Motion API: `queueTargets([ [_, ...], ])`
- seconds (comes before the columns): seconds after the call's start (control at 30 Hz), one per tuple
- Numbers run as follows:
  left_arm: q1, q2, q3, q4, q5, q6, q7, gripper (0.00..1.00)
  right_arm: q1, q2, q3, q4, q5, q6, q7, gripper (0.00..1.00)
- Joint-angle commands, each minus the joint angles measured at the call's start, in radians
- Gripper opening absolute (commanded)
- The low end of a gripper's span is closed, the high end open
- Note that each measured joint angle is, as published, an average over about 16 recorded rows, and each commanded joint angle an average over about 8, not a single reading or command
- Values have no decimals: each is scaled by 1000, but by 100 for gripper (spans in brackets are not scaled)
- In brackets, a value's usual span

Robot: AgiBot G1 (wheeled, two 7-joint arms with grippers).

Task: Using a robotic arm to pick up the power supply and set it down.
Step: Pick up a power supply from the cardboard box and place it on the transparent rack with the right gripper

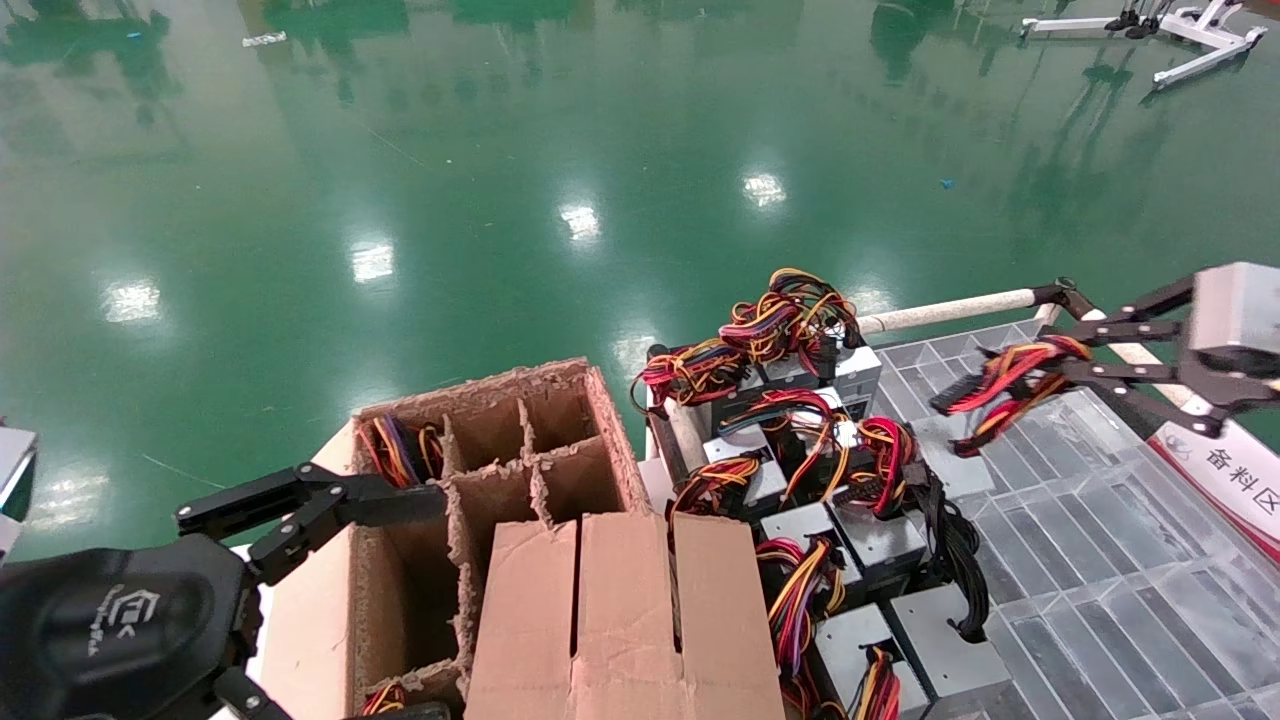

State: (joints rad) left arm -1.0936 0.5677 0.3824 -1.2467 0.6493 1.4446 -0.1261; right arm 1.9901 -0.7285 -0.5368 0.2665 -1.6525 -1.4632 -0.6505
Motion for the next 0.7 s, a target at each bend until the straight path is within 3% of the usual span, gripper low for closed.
queueTargets([
  [0.03, 0, 0, 0, 0, 0, 0, 0, 100, -9, -11, 0, 11, 0, 9, 14, 0],
  [0.1, 0, 0, 0, 0, 0, 0, 0, 100, -20, -28, 1, 13, 2, 32, 24, 9],
  [0.3, 0, 0, 0, 0, 0, 0, 0, 100, -49, -70, 8, 10, 13, 89, 35, 84],
  [0.37, 0, 0, 0, 0, 0, 0, 0, 100, -54, -77, 10, 10, 16, 98, 35, 100],
  [0.7, 0, 0, 0, 0, 0, 0, 0, 100, -54, -75, 11, 8, 18, 98, 35, 100],
])
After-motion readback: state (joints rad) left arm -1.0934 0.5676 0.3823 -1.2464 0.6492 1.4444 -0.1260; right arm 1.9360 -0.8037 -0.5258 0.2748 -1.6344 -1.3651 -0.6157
